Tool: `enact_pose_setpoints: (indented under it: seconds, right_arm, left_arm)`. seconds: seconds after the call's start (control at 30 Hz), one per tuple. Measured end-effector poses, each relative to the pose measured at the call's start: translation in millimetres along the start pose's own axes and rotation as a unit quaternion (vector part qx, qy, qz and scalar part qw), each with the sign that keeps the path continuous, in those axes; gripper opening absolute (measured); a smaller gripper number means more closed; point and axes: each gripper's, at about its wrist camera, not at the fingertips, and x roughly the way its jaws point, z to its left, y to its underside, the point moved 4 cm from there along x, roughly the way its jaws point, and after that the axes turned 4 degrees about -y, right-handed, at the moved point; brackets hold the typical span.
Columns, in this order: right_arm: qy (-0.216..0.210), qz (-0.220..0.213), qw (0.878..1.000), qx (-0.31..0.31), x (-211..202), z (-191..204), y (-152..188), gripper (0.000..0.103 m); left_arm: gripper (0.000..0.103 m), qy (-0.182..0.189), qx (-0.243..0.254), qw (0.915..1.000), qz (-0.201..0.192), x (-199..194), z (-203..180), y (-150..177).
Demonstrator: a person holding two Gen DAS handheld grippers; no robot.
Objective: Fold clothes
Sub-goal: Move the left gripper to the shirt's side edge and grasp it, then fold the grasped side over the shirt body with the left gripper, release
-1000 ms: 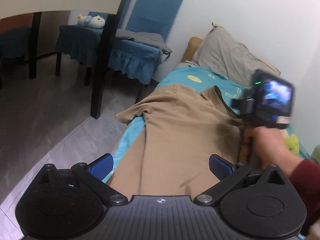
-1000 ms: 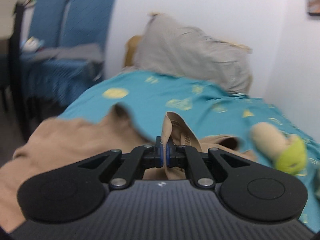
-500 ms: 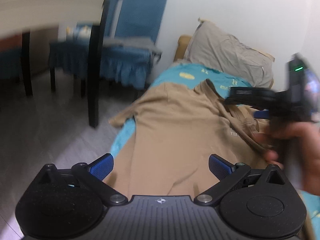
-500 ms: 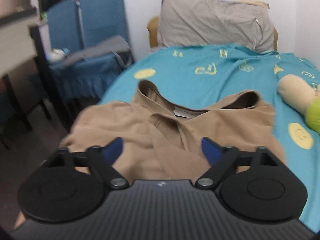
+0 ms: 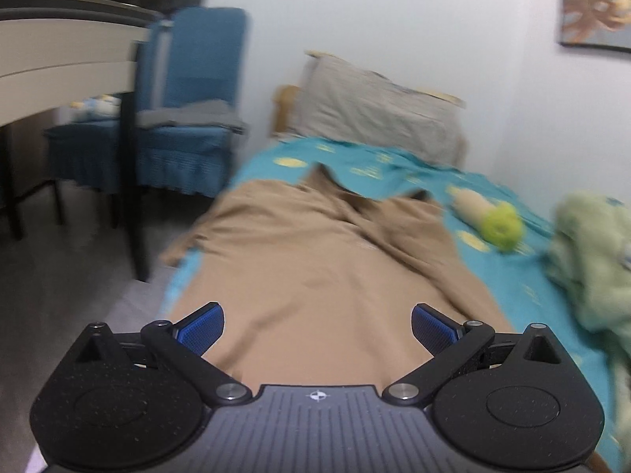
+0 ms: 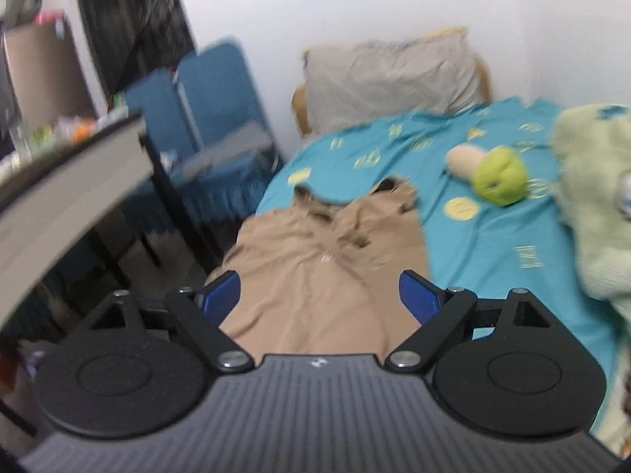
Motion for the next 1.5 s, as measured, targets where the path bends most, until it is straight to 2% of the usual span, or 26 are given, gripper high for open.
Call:
enact_pose_setpoints:
  seconds: [0.1,0.17,0.3,0.37,0.53,0.57,0.63,0.67,0.7,0.73,0.83,1.0,1.07,1.17,1.27,1.43,1.5]
  right_arm:
    - [0.034,-0.036,0.998,0.049,-31,-37,8,0.089]
    - [0.064,-0.053,0.994,0.074,-37,-63,3,0.089]
    - [0.104,-0.088,0.982,0.13,-44,-107,-5,0.089]
    - [0.107,-0.091,0.976,0.164,-44,-128,-2,0.089]
    - [0.094,-0.07,0.972,0.205,-35,-151,6,0.089]
    - [0.094,-0.069,0.972,0.206,-34,-153,6,0.089]
    - [0.093,-0.064,0.972,0.207,-29,-155,7,0.089]
    - [0.091,-0.06,0.972,0.208,-26,-156,8,0.089]
    - [0.091,-0.055,0.972,0.209,-24,-156,9,0.089]
    - [0.09,-0.05,0.972,0.209,-22,-156,9,0.089]
    - [0.088,-0.043,0.973,0.208,-21,-152,11,0.089]
    - [0.084,-0.03,0.977,0.196,-18,-144,12,0.089]
    - [0.085,-0.022,0.978,0.188,-15,-140,13,0.089]
    - [0.086,-0.006,0.981,0.173,-7,-132,16,0.089]
    - [0.086,0.009,0.985,0.152,0,-122,19,0.089]
    - [0.087,0.038,0.988,0.118,12,-106,28,0.089]
    - [0.08,0.046,0.989,0.113,16,-102,30,0.089]
  left_arm:
    - [0.099,0.064,0.015,0.9974,0.029,-9,-26,11]
    - [0.096,0.112,0.013,0.9917,0.061,-11,-46,23]
    - [0.084,0.197,0.008,0.9723,0.126,-11,-90,44]
    - [0.083,0.229,0.009,0.9625,0.146,-12,-112,52]
    - [0.07,0.27,-0.03,0.9378,0.216,10,-149,78]
    - [0.066,0.272,-0.033,0.9338,0.23,15,-155,83]
    - [0.041,0.256,-0.013,0.9352,0.244,22,-162,92]
    - [0.02,0.253,-0.009,0.9358,0.245,23,-162,94]
    - [0.005,0.255,-0.01,0.9352,0.246,23,-161,94]
    - [0.002,0.257,-0.015,0.9344,0.246,22,-158,93]
    - [0.001,0.265,-0.045,0.9319,0.244,14,-144,80]
    - [0.001,0.274,-0.112,0.9187,0.261,-1,-110,49]
    - [0.001,0.267,-0.136,0.9163,0.266,-4,-90,40]
    - [0.001,0.226,-0.111,0.9309,0.264,-2,-67,39]
    - [0.001,0.194,-0.093,0.9369,0.275,7,-50,50]
    - [0.005,0.165,-0.071,0.9382,0.296,19,-39,75]
    - [0.012,0.174,-0.069,0.9394,0.288,16,-41,76]
